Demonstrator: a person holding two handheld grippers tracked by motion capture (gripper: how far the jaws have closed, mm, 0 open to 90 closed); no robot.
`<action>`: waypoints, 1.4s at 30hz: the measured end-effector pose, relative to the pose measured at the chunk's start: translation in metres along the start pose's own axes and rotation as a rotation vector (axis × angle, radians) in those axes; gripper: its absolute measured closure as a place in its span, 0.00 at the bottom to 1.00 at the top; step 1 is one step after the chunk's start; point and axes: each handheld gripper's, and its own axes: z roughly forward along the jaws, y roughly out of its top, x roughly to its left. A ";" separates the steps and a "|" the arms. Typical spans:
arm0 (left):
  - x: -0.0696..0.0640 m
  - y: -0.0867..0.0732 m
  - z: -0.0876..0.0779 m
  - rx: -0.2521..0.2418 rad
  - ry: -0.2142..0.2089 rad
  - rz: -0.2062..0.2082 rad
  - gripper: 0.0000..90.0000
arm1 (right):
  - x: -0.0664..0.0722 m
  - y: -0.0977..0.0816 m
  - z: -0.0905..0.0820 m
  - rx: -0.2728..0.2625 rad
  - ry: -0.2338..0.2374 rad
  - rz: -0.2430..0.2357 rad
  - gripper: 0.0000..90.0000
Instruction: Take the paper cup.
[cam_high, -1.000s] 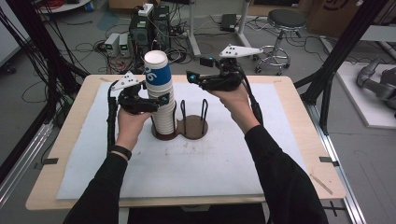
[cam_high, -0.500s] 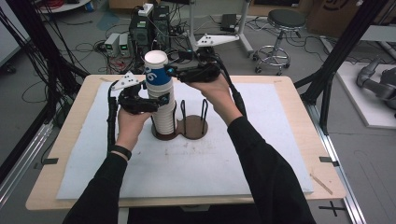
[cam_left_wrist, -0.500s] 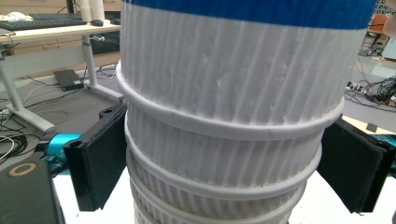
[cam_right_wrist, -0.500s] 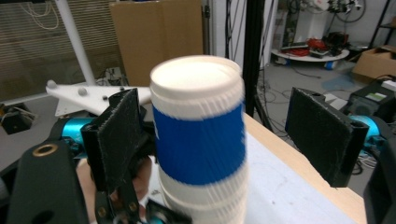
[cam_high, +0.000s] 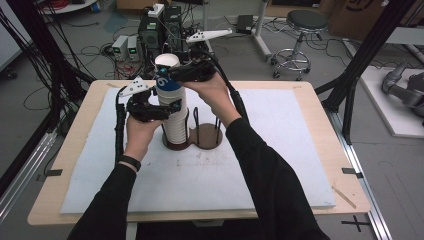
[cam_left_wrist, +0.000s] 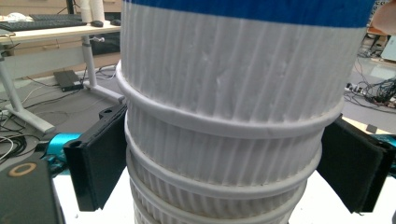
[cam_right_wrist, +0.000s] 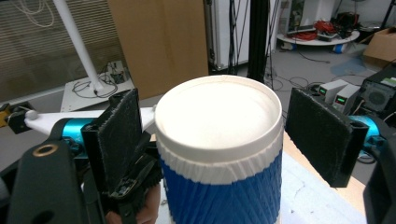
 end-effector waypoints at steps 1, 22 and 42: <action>0.000 0.000 0.000 -0.001 0.002 -0.001 0.12 | 0.000 0.000 0.001 -0.003 -0.002 -0.001 0.22; -0.001 0.000 -0.001 0.007 0.000 0.007 0.12 | 0.004 0.008 -0.007 -0.074 -0.021 -0.020 0.34; -0.001 0.001 0.000 0.007 0.006 0.010 0.12 | 0.017 0.039 -0.065 -0.236 -0.039 -0.097 0.34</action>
